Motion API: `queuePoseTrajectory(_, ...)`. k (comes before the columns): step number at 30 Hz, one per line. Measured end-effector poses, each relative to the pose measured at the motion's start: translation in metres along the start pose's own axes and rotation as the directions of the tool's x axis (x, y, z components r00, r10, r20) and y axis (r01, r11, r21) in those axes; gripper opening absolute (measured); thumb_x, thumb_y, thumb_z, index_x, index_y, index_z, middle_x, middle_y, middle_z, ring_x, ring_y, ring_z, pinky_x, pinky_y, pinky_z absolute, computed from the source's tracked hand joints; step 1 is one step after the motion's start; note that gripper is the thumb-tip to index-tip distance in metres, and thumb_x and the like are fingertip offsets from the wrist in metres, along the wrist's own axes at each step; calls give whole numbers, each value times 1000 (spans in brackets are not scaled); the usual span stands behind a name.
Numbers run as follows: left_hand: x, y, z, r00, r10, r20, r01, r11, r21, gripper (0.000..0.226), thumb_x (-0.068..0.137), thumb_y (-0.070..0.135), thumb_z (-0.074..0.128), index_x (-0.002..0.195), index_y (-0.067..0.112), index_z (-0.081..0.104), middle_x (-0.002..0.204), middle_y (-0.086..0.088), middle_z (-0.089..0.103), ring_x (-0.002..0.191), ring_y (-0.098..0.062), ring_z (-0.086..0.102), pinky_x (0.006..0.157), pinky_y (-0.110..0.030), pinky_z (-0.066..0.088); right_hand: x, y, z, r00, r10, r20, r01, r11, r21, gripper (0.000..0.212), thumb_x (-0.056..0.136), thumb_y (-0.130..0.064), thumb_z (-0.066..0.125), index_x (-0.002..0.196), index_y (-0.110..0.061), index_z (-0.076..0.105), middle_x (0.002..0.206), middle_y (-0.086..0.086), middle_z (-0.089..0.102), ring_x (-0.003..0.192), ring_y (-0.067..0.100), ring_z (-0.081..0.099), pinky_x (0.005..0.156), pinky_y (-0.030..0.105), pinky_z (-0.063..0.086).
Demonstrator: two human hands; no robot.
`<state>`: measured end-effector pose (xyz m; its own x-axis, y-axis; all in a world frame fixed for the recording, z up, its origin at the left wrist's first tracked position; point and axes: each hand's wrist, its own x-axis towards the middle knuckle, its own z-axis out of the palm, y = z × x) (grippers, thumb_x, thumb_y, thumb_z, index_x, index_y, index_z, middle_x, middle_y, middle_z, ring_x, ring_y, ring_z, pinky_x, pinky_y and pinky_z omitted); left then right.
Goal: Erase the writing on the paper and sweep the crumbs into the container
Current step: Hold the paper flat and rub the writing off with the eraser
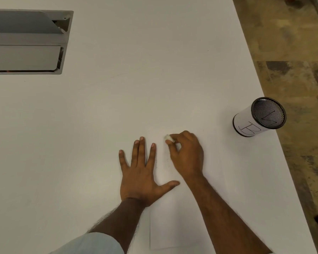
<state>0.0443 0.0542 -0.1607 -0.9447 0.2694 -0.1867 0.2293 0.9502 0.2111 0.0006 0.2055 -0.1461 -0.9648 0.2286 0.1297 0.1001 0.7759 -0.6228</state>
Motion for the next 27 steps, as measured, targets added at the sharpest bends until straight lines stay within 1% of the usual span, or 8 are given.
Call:
queuePoseTrajectory(4,1,0,0,1000,-3,4,3,1000,10,121,70,101,24,160,19,15,168,-13,2,155,-29,1,118,-70,6,17,22,-15,978,152,-144,-158,987,-30,8,85,-26,71,88,-19,71,83,-3,65,81,20,59,65,30,47)
queuePoseTrajectory(6,0,0,0,1000,-4,12,4,1000,11,122,70,101,24,160,19,15,168,-13,2,155,-30,0,118,-70,7,18,21,-16,972,180,-152,-183,983,-4,8,85,-26,71,88,-19,71,83,-2,65,82,20,59,66,28,45)
queuePoseTrajectory(11,1,1,-1,1000,6,8,-6,1000,5,120,72,100,21,159,18,19,168,-14,5,155,-30,3,117,-71,8,-8,-9,3,998,-7,64,6,1000,27,11,89,-27,67,93,-18,72,88,-3,68,83,16,60,69,32,52)
queuePoseTrajectory(13,1,0,-1,1000,7,7,-7,1000,6,120,72,100,22,159,18,20,168,-14,6,155,-31,5,117,-71,9,-9,-8,3,997,-38,71,38,999,0,13,90,-30,66,94,-19,72,89,-4,68,84,14,60,68,30,52)
queuePoseTrajectory(16,1,-1,1,1000,0,5,0,1000,6,122,70,101,25,159,19,18,168,-13,5,155,-30,2,117,-71,8,5,9,-8,997,69,-47,-71,996,-52,13,88,-30,67,91,-18,72,85,-3,67,82,17,59,64,31,50)
queuePoseTrajectory(19,2,-1,3,1000,-5,3,5,1000,7,122,69,101,25,159,19,18,168,-12,6,155,-30,2,117,-71,8,16,19,-16,969,201,-141,-203,979,-3,11,86,-28,70,89,-18,71,84,-3,66,82,18,60,66,32,50)
queuePoseTrajectory(25,0,0,1,1000,8,-10,-8,1000,4,119,72,100,24,159,19,21,168,-13,7,155,-30,4,117,-71,8,-6,-12,5,999,26,31,-26,1000,9,11,88,-28,68,92,-18,72,87,-3,67,83,15,60,67,32,53)
queuePoseTrajectory(27,0,0,1,1000,4,-9,-4,1000,6,120,71,100,24,159,19,21,168,-13,6,155,-30,4,117,-71,8,-4,-8,3,1000,25,19,-25,1000,-14,12,88,-30,68,92,-19,72,86,-4,68,82,15,60,66,31,52)
